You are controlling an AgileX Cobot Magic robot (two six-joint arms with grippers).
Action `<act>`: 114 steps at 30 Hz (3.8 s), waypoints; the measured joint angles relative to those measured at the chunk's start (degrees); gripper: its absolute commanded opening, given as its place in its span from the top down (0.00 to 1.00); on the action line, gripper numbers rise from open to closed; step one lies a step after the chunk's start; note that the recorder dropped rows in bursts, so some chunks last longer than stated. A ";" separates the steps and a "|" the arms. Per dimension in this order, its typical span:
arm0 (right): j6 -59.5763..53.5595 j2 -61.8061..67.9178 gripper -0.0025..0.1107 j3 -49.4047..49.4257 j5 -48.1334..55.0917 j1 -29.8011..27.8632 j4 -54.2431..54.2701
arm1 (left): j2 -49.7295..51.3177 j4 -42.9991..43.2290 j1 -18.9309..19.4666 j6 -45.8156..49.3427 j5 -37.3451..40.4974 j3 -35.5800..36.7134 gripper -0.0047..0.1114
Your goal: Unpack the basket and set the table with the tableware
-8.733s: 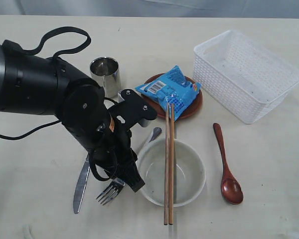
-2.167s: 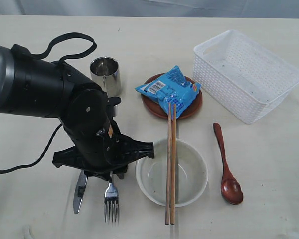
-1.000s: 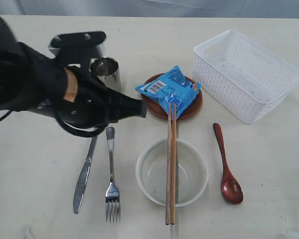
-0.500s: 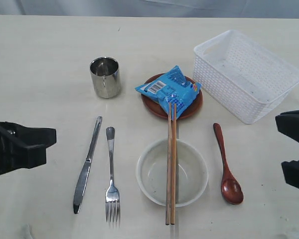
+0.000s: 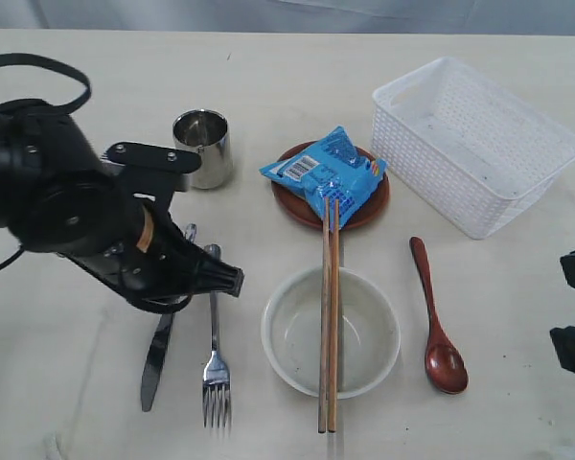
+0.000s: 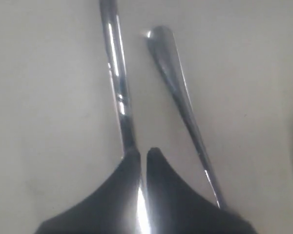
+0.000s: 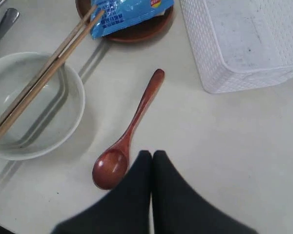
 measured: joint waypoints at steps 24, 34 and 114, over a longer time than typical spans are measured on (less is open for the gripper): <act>-0.60 0.00 0.98 0.00 2.87 0.00 0.71 | 12.64 -1.00 0.00 3.19 -3.42 -8.04 0.91; -0.60 0.00 0.98 0.00 2.37 0.00 0.71 | 11.22 5.03 0.00 4.29 3.52 -10.48 0.91; -0.87 -27.90 0.98 32.30 -55.50 -45.99 -12.91 | -64.80 4.64 -0.40 5.51 -22.78 24.43 0.91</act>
